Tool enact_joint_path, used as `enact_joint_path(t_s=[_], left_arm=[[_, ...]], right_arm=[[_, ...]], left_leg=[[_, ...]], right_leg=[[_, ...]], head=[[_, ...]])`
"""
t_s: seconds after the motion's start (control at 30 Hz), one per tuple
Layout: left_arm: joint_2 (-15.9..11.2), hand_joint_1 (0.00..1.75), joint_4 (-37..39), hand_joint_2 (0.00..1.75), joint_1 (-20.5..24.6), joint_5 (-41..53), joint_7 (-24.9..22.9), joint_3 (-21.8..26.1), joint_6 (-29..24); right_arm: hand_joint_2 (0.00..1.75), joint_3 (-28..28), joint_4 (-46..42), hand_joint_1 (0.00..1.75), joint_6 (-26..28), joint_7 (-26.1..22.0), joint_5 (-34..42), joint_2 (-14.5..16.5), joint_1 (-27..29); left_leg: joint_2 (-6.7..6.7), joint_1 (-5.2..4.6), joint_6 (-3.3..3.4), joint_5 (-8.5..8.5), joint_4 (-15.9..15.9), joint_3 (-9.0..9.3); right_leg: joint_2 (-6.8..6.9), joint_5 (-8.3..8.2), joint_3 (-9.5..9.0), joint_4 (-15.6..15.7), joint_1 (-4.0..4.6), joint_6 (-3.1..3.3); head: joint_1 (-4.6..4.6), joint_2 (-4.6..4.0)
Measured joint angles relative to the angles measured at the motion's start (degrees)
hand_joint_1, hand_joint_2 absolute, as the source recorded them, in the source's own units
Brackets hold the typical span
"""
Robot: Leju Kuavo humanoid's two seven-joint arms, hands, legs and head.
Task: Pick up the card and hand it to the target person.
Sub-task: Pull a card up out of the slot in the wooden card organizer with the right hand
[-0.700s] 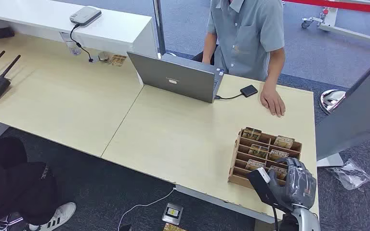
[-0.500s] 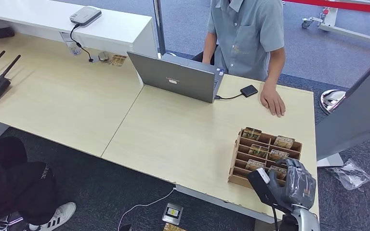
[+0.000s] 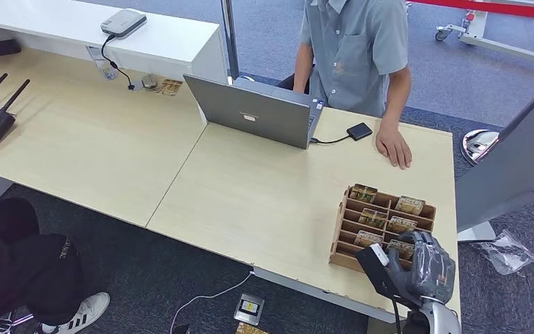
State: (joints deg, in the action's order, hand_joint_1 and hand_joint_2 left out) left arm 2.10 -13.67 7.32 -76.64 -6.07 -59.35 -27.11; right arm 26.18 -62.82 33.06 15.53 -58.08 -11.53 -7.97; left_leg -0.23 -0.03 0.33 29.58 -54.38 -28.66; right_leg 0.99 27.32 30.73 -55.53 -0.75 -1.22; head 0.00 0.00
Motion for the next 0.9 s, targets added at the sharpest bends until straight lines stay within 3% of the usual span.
enact_joint_path(t_s=[0.7,0.9], left_arm=[[-0.2,0.00,-0.1,0.00,0.0,0.3,0.5,-0.1,0.6],[-0.5,0.00,0.0,0.00,0.0,0.6,0.6,-0.4,1.3]], right_arm=[[1.75,-1.1,0.7,0.91,0.2,0.1,0.1,-0.5,0.0],[1.75,-1.9,0.3,1.02,0.2,0.5,-0.1,-0.8,0.7]], left_leg=[[-0.01,0.02,-0.01,0.00,0.0,0.03],[-0.05,0.00,0.00,0.00,0.0,0.00]], right_leg=[[-0.01,-0.01,-0.04,0.0,0.02,0.01],[0.05,0.01,-0.01,0.0,0.00,0.00]], head=[[0.00,0.00],[0.00,0.00]])
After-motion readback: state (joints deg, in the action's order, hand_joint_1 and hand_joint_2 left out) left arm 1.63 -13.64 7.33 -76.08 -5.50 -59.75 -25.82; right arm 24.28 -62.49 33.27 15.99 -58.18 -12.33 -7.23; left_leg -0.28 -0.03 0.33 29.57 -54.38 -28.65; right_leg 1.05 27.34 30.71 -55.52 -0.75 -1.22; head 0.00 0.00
